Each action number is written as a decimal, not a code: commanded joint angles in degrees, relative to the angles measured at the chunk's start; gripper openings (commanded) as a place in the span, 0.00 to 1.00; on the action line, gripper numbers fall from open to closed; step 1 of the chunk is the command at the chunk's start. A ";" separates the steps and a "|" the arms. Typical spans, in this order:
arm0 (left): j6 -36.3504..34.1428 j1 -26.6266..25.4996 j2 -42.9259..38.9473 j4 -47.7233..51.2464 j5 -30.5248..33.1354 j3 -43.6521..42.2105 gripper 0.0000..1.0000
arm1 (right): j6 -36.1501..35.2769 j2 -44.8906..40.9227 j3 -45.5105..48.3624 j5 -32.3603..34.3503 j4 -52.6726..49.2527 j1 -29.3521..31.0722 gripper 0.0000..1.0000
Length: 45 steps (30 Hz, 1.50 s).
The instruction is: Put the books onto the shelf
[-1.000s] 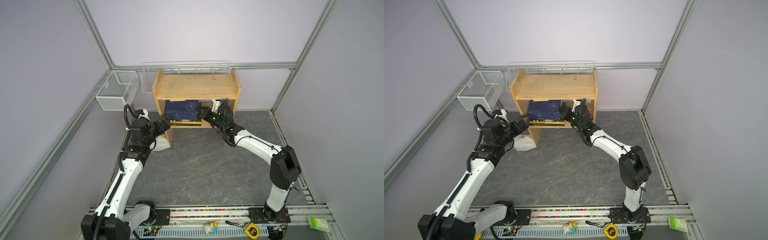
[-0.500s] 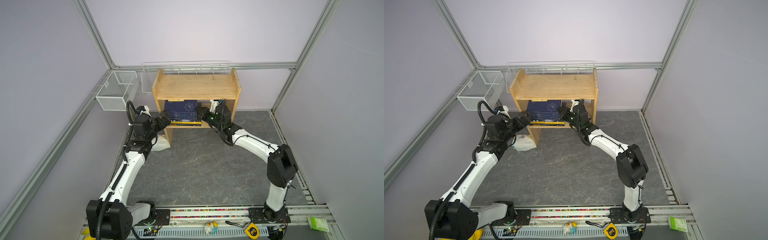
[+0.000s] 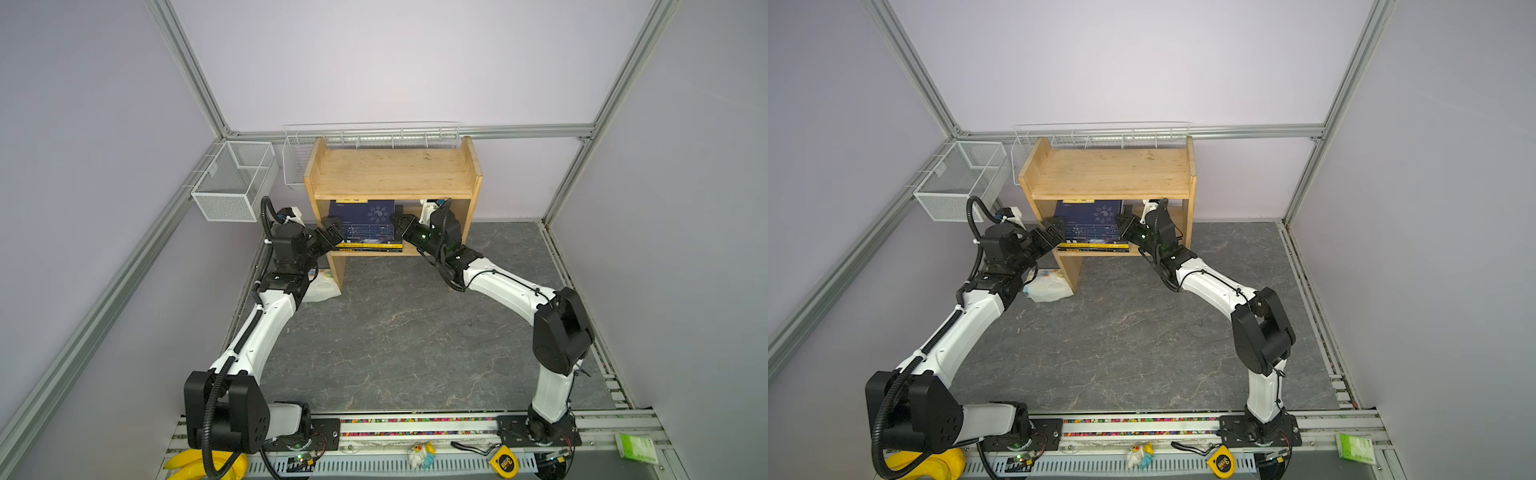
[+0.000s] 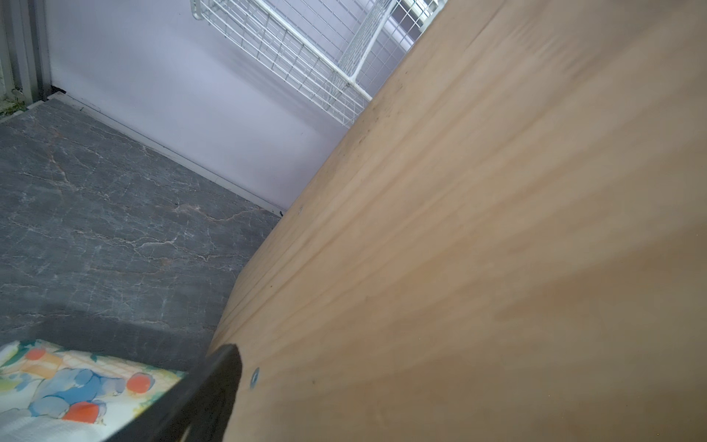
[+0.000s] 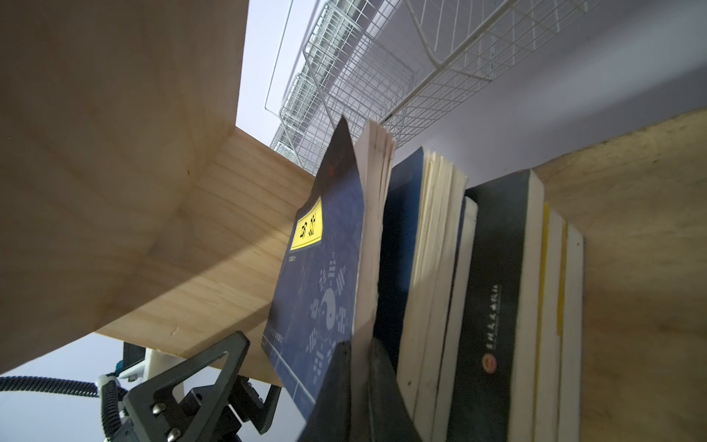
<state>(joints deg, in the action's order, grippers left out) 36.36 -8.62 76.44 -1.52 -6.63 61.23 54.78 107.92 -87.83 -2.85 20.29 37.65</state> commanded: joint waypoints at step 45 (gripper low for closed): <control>-14.70 0.27 -19.44 21.11 -20.53 -2.00 0.99 | -19.72 -14.14 0.36 6.68 -21.64 0.23 0.88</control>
<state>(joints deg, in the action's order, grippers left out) 26.44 -8.32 60.31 11.18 -25.34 61.12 37.45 99.02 -88.29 2.55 -2.94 37.98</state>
